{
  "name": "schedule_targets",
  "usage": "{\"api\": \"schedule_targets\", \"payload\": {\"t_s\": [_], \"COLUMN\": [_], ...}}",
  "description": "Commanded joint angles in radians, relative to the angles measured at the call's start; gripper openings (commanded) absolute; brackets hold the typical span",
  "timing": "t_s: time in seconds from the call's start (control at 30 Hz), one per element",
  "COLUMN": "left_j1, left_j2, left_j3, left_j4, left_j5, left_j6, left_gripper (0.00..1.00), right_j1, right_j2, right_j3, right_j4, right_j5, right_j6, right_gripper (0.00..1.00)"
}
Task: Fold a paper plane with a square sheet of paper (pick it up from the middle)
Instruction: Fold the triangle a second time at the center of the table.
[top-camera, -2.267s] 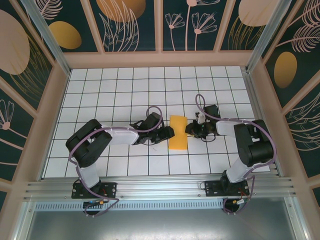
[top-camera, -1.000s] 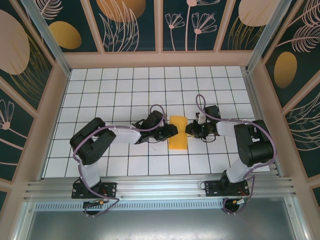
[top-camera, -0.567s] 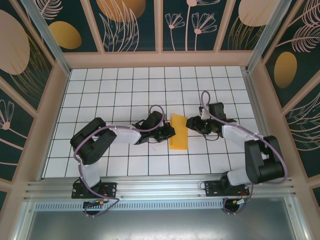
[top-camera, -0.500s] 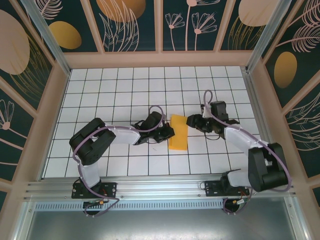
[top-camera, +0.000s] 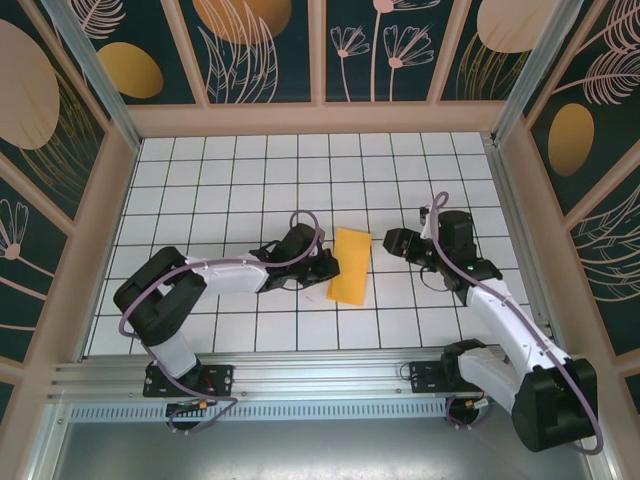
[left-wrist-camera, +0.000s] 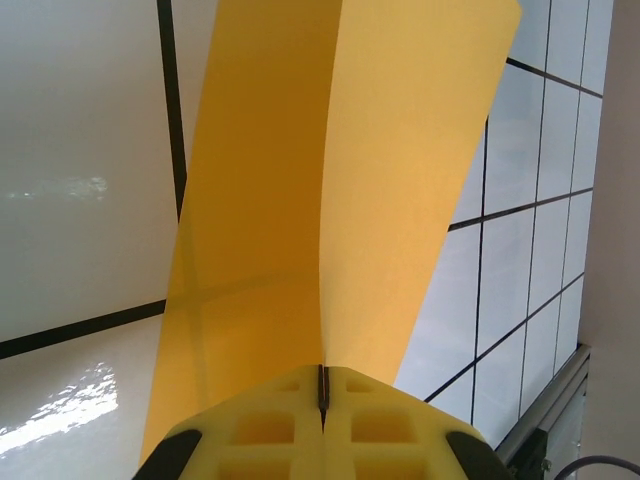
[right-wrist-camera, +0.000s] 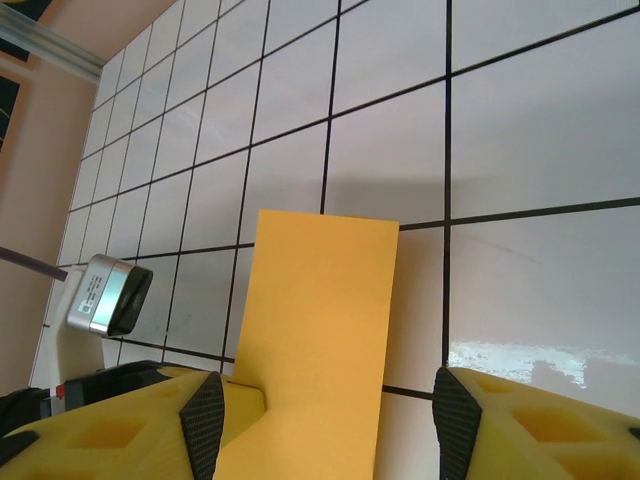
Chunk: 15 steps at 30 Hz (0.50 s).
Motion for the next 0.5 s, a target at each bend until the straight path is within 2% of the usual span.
{"api": "schedule_targets", "payload": {"t_s": [0.0, 0.1, 0.2, 0.47], "left_j1": [0.000, 0.000, 0.000, 0.003], "left_j2": [-0.025, -0.037, -0.043, -0.079], "left_j3": [-0.003, -0.023, -0.040, -0.082], "left_j4": [-0.059, -0.039, -0.031, -0.057], "left_j5": [-0.012, -0.020, -0.012, -0.022], "left_j6": [0.073, 0.087, 0.101, 0.140], "left_gripper": [0.00, 0.00, 0.00, 0.00], "right_j1": [0.007, 0.005, 0.004, 0.005], "right_j2": [-0.065, -0.097, -0.101, -0.125], "right_j3": [-0.017, -0.014, -0.004, -0.006], "right_j4": [-0.062, -0.123, -0.156, -0.141], "right_j5": [0.064, 0.123, 0.032, -0.014], "right_j6": [0.028, 0.079, 0.087, 0.138], "right_gripper": [0.61, 0.66, 0.66, 0.65]}}
